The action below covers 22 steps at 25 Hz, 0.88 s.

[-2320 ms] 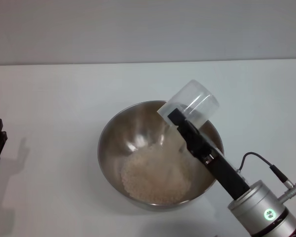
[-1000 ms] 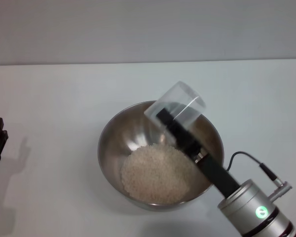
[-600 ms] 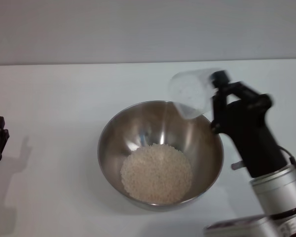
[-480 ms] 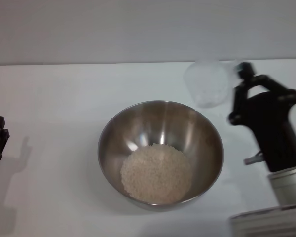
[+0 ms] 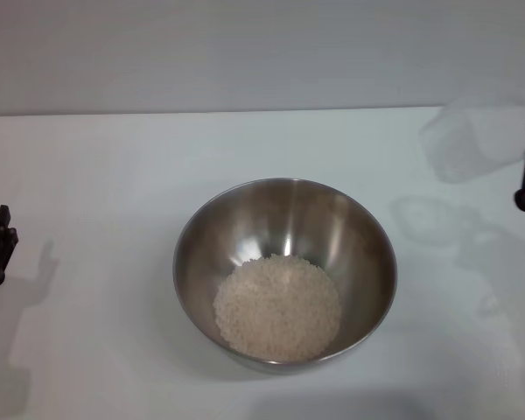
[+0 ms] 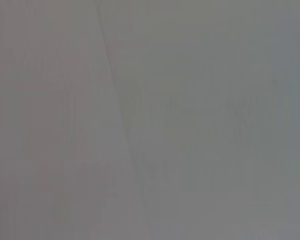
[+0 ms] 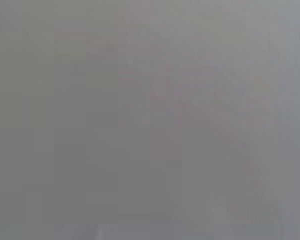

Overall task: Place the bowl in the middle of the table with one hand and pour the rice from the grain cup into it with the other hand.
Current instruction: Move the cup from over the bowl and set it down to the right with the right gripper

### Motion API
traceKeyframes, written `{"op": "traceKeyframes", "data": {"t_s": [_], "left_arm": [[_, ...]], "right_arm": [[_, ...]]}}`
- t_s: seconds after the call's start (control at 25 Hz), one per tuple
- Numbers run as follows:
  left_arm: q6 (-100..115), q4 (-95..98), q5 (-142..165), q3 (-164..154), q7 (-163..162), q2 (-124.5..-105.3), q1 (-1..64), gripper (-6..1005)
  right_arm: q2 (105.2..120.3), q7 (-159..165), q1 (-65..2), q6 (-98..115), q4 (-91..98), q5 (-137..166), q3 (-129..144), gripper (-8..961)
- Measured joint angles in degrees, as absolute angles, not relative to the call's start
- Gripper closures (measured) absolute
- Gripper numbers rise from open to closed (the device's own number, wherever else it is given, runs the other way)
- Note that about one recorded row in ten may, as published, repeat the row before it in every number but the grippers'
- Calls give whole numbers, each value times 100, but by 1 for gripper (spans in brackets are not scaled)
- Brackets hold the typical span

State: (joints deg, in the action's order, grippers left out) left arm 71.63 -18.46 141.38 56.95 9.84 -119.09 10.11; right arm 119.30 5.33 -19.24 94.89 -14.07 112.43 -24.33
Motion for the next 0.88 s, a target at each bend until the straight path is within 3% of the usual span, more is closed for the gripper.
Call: {"op": "traceKeyframes", "data": {"t_s": [0.88], "left_arm": [[7137, -1846, 14096, 5572, 984, -11909, 1046, 246]], "right_arm": [[11935, 610, -2710, 6511, -926, 11327, -2505, 893]]}}
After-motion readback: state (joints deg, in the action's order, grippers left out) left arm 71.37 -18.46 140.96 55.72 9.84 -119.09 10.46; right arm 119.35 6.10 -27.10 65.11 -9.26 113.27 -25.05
